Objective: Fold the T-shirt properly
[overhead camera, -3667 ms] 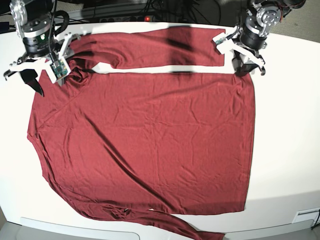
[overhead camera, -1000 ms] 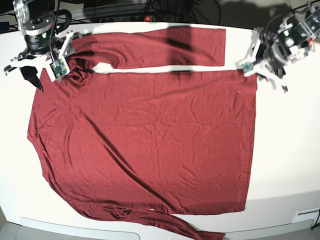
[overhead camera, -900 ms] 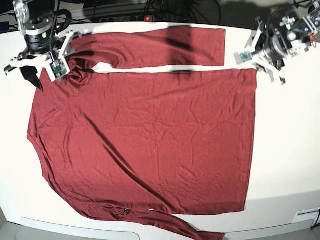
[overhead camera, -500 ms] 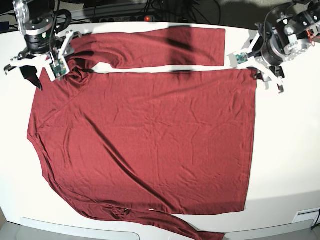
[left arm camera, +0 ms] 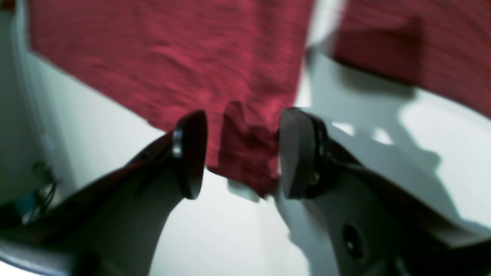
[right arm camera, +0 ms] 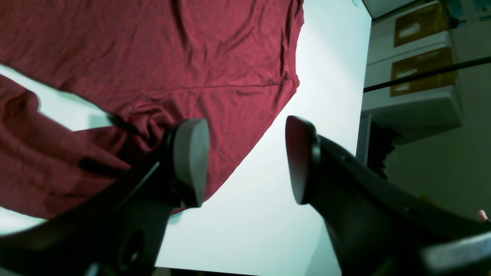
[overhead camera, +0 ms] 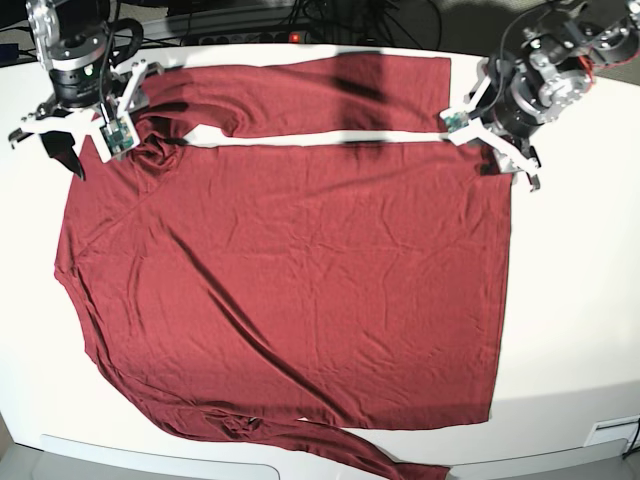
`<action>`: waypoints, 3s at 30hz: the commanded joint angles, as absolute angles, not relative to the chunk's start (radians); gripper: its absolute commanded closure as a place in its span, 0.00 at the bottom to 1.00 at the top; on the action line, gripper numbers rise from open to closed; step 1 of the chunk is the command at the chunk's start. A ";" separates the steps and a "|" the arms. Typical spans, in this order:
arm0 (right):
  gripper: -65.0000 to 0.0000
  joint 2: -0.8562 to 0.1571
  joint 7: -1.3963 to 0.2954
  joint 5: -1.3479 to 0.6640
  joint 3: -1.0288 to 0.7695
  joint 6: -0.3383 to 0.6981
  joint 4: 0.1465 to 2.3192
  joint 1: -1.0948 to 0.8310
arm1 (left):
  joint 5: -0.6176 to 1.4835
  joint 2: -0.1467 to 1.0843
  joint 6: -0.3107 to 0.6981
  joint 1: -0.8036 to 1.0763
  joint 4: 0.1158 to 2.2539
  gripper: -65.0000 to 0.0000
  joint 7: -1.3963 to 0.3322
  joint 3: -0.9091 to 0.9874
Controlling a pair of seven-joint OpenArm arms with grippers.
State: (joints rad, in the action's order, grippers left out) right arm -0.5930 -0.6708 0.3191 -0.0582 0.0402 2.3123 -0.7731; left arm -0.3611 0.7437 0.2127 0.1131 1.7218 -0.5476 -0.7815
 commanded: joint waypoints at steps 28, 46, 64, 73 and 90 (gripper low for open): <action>0.50 -0.604 -0.665 0.336 -0.065 0.026 2.330 -0.776 | -0.505 0.695 0.220 0.153 1.590 0.54 -0.507 -0.789; 0.50 -0.604 -0.675 0.336 -0.065 0.026 2.330 -0.776 | -0.506 0.725 0.220 0.255 1.590 0.55 -0.485 -0.790; 0.50 -0.604 -0.678 0.336 -0.065 0.026 2.330 -0.776 | -0.509 0.846 0.218 0.371 1.660 0.60 -0.590 -0.790; 0.50 -0.604 -0.678 0.336 -0.065 0.026 2.330 -0.776 | -0.509 0.809 0.220 0.393 1.741 0.60 -0.530 -0.790; 0.50 -0.604 -0.679 0.336 -0.065 0.026 2.330 -0.776 | -0.335 0.726 0.304 0.227 1.740 0.60 -0.659 -0.790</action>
State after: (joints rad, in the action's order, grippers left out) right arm -0.5930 -0.6895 0.3195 -0.0586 0.0402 2.3123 -0.7731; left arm -0.4026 0.7227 0.2295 0.2131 1.7592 -0.6361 -0.7773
